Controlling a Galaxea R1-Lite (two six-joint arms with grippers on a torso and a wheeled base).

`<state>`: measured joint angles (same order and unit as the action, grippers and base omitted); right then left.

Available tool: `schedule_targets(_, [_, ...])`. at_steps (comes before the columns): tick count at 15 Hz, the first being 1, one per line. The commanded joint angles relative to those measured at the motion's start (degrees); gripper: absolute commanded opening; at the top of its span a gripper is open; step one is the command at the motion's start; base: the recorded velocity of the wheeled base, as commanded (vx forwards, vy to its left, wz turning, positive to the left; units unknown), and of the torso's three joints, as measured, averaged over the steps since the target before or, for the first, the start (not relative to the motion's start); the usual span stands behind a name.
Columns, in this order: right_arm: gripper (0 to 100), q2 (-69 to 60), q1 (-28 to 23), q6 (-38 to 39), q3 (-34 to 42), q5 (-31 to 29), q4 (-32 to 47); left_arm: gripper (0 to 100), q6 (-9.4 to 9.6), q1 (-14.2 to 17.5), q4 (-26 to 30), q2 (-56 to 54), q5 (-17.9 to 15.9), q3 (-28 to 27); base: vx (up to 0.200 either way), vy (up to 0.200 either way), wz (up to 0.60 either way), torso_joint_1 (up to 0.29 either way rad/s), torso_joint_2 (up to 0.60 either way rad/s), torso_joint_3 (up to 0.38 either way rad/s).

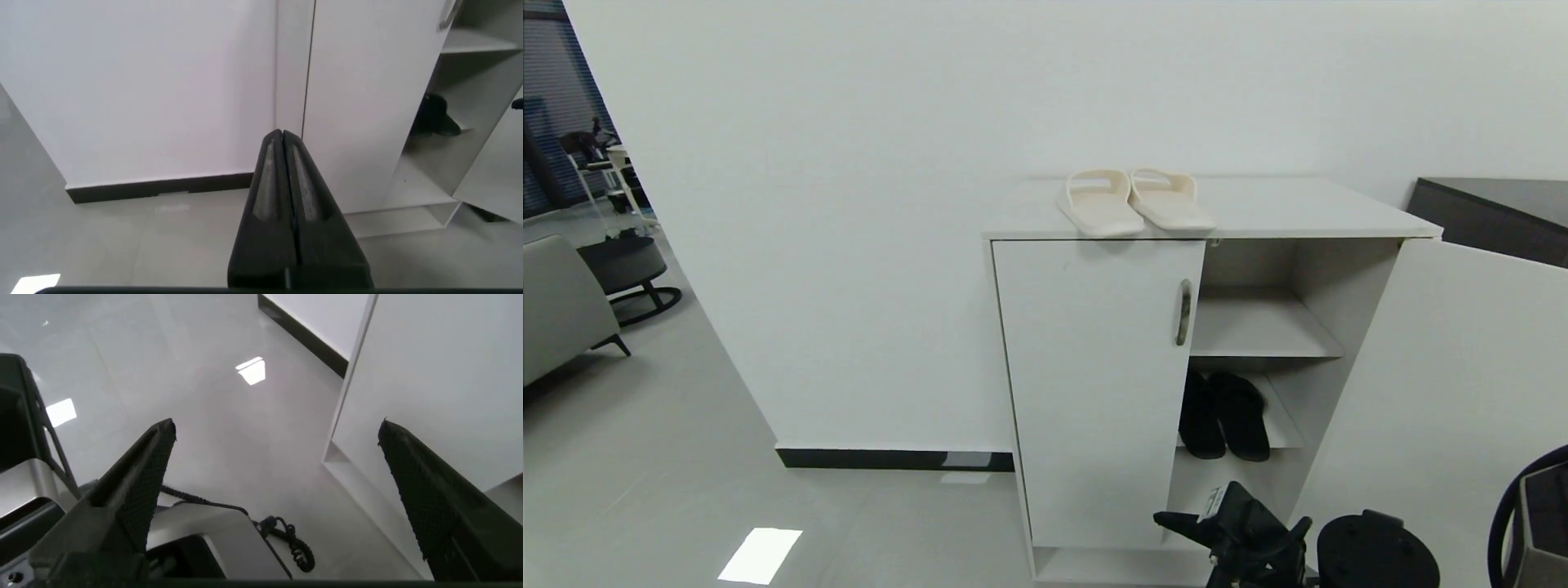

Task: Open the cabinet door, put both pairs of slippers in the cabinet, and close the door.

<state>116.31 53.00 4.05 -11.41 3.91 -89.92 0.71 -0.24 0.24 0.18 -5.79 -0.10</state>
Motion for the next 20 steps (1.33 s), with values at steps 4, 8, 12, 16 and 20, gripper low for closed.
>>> schedule_targets(4, [100, -0.03, -0.01, 0.0, 0.07, -0.05, -0.08, 0, 0.0, -0.02, 0.02, 0.08, -0.01, 0.01, 0.0, 0.0, 0.0, 0.201, -0.48, -0.283])
schedule_targets(8, [100, 0.06, -0.01, 0.0, -0.02, 0.04, -0.08, 0, 0.0, -0.02, 0.02, 0.08, -0.01, 0.01, 0.0, 0.0, 0.0, 0.214, -0.5, -0.282])
schedule_targets(12, [100, -0.21, -0.62, 0.08, 0.07, -0.05, -0.08, 0, 0.0, -0.02, 0.02, 0.08, -0.01, 0.01, 0.0, 0.0, 0.0, 0.232, -0.51, -0.284])
schedule_targets(16, [100, -0.03, -0.62, 0.17, 0.16, 0.04, -0.08, 0, 0.17, -0.02, 0.02, 0.08, -0.01, 0.01, 0.0, 0.0, 0.0, 0.257, -0.55, -0.3])
schedule_targets(20, [100, -0.12, -0.62, 0.08, 0.16, 0.04, -0.08, 0, 0.35, -0.02, 0.02, 0.08, -0.1, 0.01, 0.0, 0.0, 0.0, 0.272, -0.59, -0.308])
